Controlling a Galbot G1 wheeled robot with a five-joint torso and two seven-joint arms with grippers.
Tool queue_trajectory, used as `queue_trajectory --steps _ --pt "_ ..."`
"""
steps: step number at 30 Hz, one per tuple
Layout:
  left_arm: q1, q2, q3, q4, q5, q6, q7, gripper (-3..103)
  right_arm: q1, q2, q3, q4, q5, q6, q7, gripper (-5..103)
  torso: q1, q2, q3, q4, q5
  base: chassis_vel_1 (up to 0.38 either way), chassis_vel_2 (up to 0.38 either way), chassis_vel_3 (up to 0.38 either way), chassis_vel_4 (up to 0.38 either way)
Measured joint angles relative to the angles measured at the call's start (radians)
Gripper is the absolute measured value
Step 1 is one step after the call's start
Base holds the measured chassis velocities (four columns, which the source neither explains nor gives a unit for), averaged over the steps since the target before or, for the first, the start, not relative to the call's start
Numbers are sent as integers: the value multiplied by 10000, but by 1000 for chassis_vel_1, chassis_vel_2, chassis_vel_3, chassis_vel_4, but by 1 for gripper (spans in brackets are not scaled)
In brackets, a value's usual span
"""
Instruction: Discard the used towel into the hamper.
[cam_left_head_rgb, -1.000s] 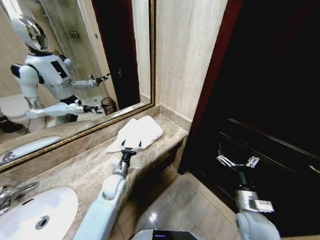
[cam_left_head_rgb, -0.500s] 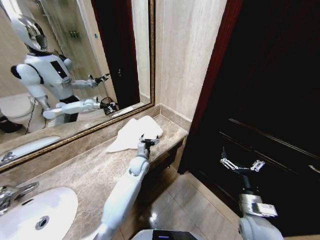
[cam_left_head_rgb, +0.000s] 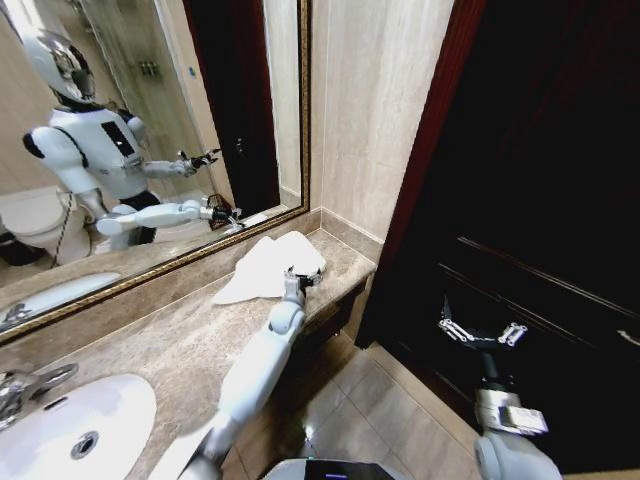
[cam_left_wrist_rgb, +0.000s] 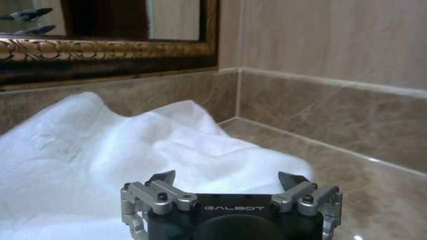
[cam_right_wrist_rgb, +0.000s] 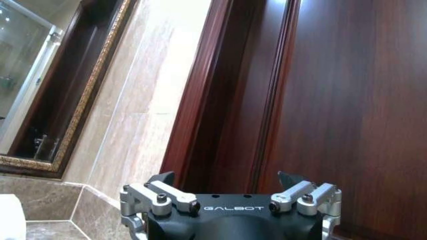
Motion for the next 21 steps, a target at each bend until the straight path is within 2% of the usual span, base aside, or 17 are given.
queue_trajectory --steps 4,7,9,10,11,14,17,20,21 --pt "-128 -64 -76 123 -99 326 -273 100 -11 1 30 -16 55 35 9 100 0 0 0 0 -1 0 0 0 0" --pt "-50 34 -9 -14 -482 334 -96 100 38 7 30 -69 82 55 17 100 0 0 -1 2 0 0 0 0 0" --pt "173 178 167 -358 -797 188 581 100 113 31 7 -136 89 64 19 100 0 0 -1 3 0 0 0 0 0" --pt "173 178 167 -358 -797 188 581 100 113 31 7 -136 89 64 19 100 0 0 -1 3 0 0 0 0 0" --pt "325 195 261 -477 -846 18 1045 100 153 54 -25 -189 90 80 19 100 -1 0 -1 2 -1 0 0 0 0" --pt "405 191 313 -478 -843 -204 1394 100 169 59 -36 -216 91 92 17 100 -1 0 -1 2 -1 0 0 0 0" --pt "462 271 472 -360 -348 -338 1786 100 183 30 5 -274 149 123 17 100 -1 0 -1 1 -1 0 0 0 0" --pt "416 299 520 -213 39 -310 1756 100 191 22 19 -292 170 137 17 100 -2 0 -1 2 -1 0 0 0 0" --pt "279 312 563 23 556 -70 1519 100 201 17 23 -300 196 143 17 100 -1 0 -1 1 -1 0 0 0 0"
